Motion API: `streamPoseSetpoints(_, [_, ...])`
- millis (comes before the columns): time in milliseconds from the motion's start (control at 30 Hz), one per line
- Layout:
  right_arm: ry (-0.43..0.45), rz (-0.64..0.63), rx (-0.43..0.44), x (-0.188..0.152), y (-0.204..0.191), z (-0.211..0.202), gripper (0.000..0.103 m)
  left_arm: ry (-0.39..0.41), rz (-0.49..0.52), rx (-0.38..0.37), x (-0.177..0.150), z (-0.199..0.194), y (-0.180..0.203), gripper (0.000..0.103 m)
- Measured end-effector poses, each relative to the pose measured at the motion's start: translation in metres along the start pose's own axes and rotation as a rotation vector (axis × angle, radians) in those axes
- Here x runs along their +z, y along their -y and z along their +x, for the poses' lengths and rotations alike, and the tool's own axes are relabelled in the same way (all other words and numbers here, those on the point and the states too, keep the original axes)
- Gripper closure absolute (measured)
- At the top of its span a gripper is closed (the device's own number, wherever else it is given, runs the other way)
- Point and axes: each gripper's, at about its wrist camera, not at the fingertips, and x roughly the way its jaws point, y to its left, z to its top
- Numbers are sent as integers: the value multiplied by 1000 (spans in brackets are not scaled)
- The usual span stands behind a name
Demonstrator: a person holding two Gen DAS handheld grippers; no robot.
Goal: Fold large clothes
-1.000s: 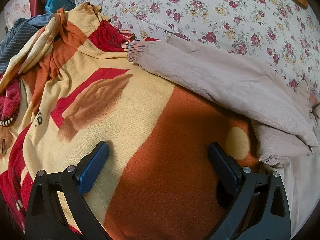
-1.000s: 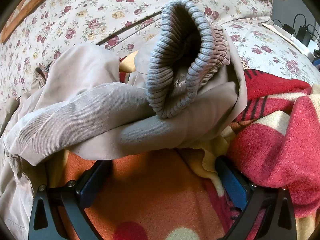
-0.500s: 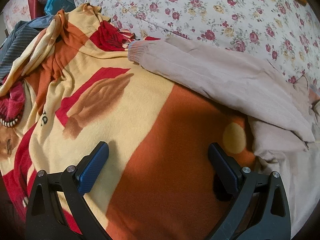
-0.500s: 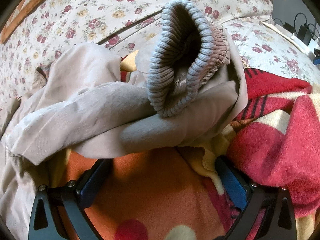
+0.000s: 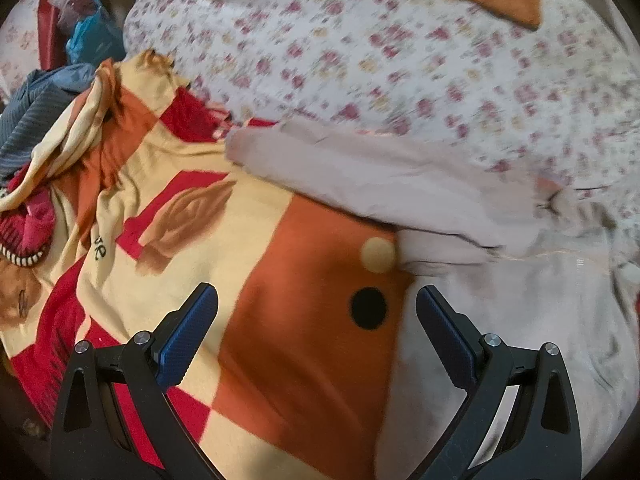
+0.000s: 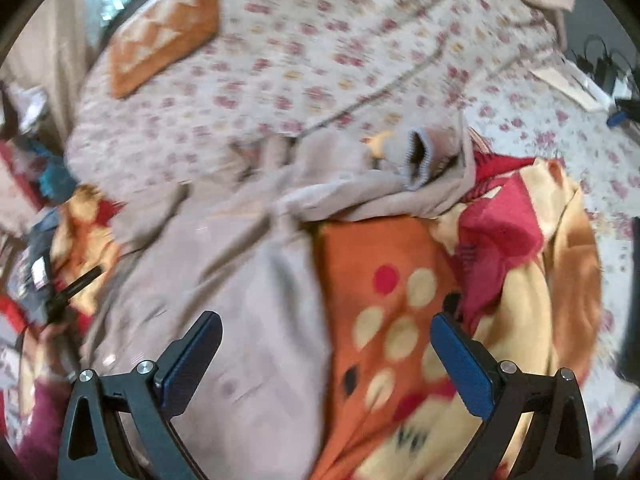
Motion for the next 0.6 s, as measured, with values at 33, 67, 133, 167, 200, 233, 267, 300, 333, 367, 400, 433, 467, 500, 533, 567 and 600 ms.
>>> streamPoseSetpoints(33, [5, -14, 13, -5, -10, -10, 0, 13, 9, 0, 0, -4, 2, 3])
streamPoseSetpoints(67, [9, -29, 26, -8, -18, -19, 0, 25, 18, 8, -1, -8, 3, 3])
streamPoseSetpoints(133, [4, -68, 43, -6, -36, -30, 0, 41, 30, 13, 0, -14, 5, 3])
streamPoseSetpoints(167, [6, -90, 51, -9, -48, -34, 0, 41, 29, 6, 0, -15, 6, 3])
streamPoseSetpoints(200, [15, -117, 71, -8, -63, -34, 0, 40, 25, -5, 2, -15, 6, 3])
streamPoseSetpoints(233, [24, -130, 83, -14, -69, -35, 0, 38, 20, -14, 3, -14, 7, 3])
streamPoseSetpoints(267, [38, -147, 96, -13, -81, -33, 0, 36, 20, -19, 3, -14, 8, 3])
streamPoseSetpoints(300, [53, -171, 97, -9, -95, -25, 0, 33, 22, -23, 3, -13, 10, 3])
streamPoseSetpoints(333, [60, -182, 90, -5, -100, -19, 0, 31, 26, -25, 3, -12, 13, 3])
streamPoseSetpoints(367, [76, -198, 66, 0, -112, -8, 0, 28, 31, -27, 3, -11, 16, 3])
streamPoseSetpoints(400, [87, -203, 53, 4, -118, -1, 0, 26, 39, -28, 3, -9, 18, 3])
streamPoseSetpoints(433, [101, -209, 43, 8, -127, 10, 0, 26, 44, -28, 2, -8, 20, 3])
streamPoseSetpoints(467, [107, -215, 40, 13, -135, 21, 0, 28, 53, -23, 2, -6, 23, 3])
streamPoseSetpoints(500, [105, -217, 43, 18, -141, 30, 0, 28, 59, -16, 2, -5, 25, 3])
streamPoseSetpoints(533, [99, -219, 47, 23, -147, 41, 0, 27, 66, -6, 2, -3, 26, 3])
streamPoseSetpoints(567, [97, -221, 48, 28, -152, 52, 0, 25, 77, 11, 0, 1, 28, 3])
streamPoseSetpoints(600, [99, -227, 51, 31, -158, 67, 0, 19, 83, 22, -1, 4, 30, 3])
